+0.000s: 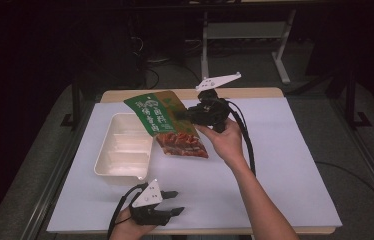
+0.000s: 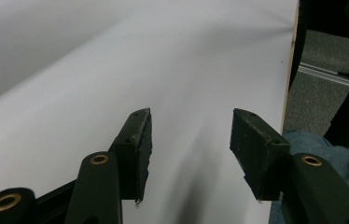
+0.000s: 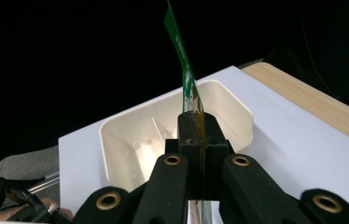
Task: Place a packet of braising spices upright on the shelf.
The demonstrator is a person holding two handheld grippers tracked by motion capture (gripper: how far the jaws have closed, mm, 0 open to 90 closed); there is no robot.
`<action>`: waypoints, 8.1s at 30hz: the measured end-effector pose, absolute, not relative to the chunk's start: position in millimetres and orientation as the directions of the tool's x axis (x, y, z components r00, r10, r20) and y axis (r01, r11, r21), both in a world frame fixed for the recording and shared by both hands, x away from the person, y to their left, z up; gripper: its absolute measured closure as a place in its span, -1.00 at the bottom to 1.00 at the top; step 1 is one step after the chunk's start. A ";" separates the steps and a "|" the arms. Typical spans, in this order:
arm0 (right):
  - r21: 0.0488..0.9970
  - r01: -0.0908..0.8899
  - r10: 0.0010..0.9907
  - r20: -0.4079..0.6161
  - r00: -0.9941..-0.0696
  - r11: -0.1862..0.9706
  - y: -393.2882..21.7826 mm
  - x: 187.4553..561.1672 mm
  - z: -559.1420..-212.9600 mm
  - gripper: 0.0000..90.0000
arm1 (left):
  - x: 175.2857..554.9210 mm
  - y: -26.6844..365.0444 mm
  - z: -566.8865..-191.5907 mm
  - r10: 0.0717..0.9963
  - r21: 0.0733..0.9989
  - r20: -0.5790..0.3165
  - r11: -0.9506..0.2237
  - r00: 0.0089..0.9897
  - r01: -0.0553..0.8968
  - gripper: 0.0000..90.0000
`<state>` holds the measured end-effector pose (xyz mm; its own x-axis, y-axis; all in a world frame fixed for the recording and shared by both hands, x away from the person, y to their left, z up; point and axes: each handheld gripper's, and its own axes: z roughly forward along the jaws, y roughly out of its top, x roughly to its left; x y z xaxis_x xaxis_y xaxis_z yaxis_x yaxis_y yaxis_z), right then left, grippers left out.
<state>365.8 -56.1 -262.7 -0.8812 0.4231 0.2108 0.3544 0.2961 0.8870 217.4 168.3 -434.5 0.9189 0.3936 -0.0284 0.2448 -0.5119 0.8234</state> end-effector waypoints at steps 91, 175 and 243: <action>0.766 0.391 0.299 0.269 -0.916 0.509 88.9 388.7 -340.9 1.00 | 202.3 182.9 -439.5 0.364 0.830 -0.004 -0.519 0.932 0.206 -0.27; 0.910 0.277 0.251 0.203 -0.947 0.309 79.3 357.1 -358.9 1.00 | 197.3 175.0 -440.2 0.327 0.827 0.017 -0.536 0.945 0.170 -0.27; 0.834 0.429 0.450 0.253 -0.856 0.348 15.5 354.0 -377.3 0.06 | 195.0 171.7 -438.4 0.315 0.827 0.028 -0.541 0.949 0.155 -0.27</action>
